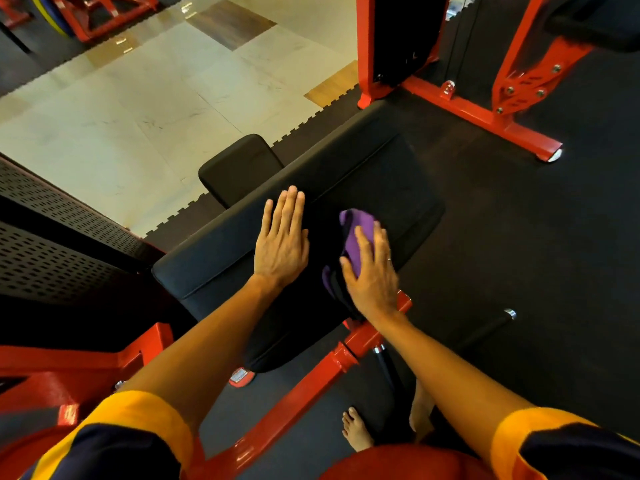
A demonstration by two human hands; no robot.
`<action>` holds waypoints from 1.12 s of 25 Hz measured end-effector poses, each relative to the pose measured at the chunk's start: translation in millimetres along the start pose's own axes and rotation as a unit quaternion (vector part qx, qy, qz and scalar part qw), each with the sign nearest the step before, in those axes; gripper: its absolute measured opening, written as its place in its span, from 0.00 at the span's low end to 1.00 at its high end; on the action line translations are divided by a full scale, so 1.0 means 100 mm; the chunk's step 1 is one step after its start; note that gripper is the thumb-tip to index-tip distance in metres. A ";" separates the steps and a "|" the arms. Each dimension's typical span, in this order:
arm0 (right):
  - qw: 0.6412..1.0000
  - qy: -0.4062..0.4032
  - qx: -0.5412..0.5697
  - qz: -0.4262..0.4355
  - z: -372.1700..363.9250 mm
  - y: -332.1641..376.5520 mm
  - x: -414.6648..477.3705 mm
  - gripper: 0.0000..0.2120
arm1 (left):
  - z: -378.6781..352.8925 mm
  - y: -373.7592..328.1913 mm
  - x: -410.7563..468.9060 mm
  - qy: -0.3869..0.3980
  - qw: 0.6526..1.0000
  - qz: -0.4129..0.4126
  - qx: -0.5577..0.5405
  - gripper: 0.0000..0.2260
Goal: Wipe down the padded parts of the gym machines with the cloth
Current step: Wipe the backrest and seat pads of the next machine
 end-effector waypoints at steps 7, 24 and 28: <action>0.981 -0.060 0.092 -0.159 0.16 -0.13 0.57 0.29 | -0.28 -0.38 -0.31 0.070 0.996 -0.047 0.038 0.30; 0.984 -0.069 0.068 -0.152 -0.02 -0.25 -0.31 0.26 | -0.33 -0.44 -0.31 0.071 0.993 -0.050 0.082 0.29; 0.985 -0.034 0.065 -0.159 -0.16 -0.34 -0.63 0.29 | -0.33 -0.62 -0.20 0.065 0.992 -0.093 0.049 0.29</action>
Point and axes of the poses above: each hand's wrist, its own x-axis towards the middle knuckle, its own z-axis out of the back of the hand, y = z × x, the point moved 9 cm from there along x, towards the middle knuckle, and after that the axes turned 7 degrees about -z, right-handed, at the moved point
